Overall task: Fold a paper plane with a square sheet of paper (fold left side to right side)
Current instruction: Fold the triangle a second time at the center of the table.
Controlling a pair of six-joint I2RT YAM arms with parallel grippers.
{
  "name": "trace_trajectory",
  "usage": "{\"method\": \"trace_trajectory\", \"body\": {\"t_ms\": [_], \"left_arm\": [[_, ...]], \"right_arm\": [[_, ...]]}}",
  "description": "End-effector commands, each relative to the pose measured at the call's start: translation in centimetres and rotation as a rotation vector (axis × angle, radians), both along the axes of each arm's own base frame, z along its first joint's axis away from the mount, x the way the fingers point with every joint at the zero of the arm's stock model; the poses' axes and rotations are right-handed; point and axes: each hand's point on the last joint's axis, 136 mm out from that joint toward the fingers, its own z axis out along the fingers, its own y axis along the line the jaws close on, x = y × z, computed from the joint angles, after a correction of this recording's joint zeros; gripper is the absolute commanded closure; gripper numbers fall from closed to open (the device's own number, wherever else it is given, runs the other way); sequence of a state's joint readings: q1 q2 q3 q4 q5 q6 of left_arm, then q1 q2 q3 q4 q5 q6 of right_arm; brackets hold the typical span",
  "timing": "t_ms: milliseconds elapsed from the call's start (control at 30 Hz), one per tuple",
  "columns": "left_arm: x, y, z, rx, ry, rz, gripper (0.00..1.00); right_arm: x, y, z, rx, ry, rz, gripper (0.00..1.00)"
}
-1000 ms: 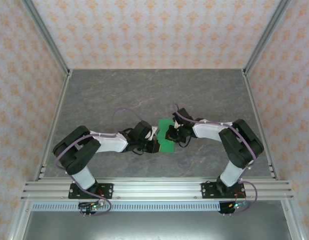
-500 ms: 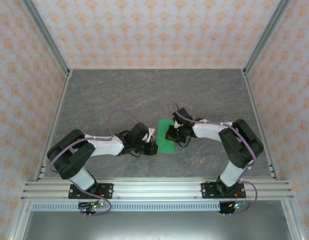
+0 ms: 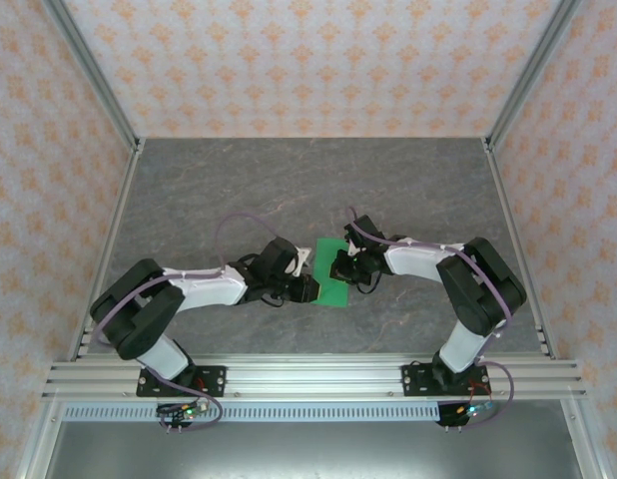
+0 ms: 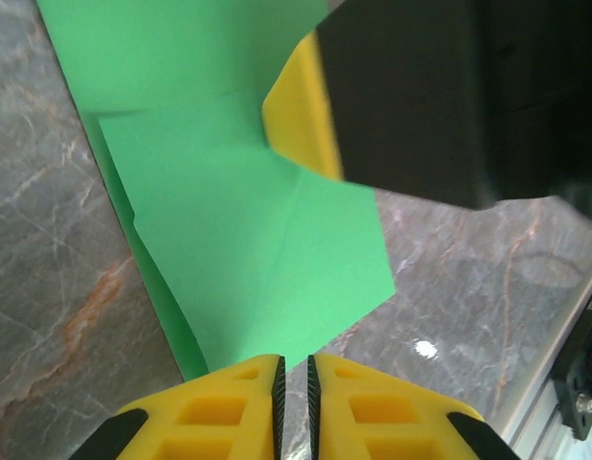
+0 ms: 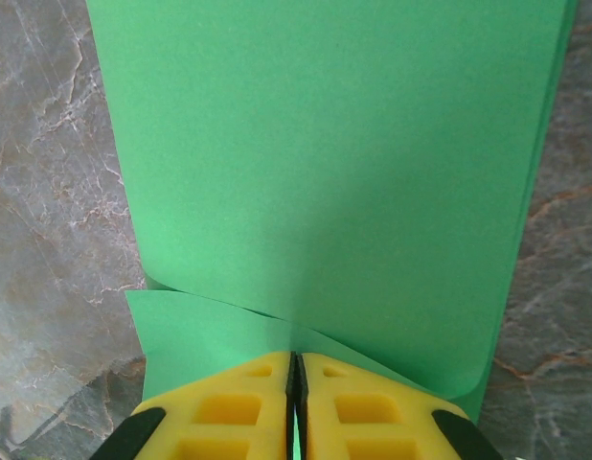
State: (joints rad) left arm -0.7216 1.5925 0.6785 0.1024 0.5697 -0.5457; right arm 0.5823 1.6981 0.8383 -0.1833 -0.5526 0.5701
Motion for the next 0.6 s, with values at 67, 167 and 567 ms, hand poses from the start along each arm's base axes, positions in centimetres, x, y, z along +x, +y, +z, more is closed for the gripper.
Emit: {"method": "trace_trajectory", "body": {"t_ms": [67,167,567], "left_arm": [[0.3,-0.7,-0.9,-0.011,0.021,-0.019,0.84],[0.1,-0.4,-1.7,0.003,0.036,-0.014,0.84],[-1.0,0.9,-2.5,0.037,0.054,-0.003,0.86]], "right_arm": [[-2.2,-2.7,-3.2,-0.151,0.095,-0.002,0.87],[-2.2,-2.7,-3.1,-0.151,0.094,-0.002,0.87],[-2.2,-2.8,-3.1,-0.158,0.094,-0.001,0.87]]}}
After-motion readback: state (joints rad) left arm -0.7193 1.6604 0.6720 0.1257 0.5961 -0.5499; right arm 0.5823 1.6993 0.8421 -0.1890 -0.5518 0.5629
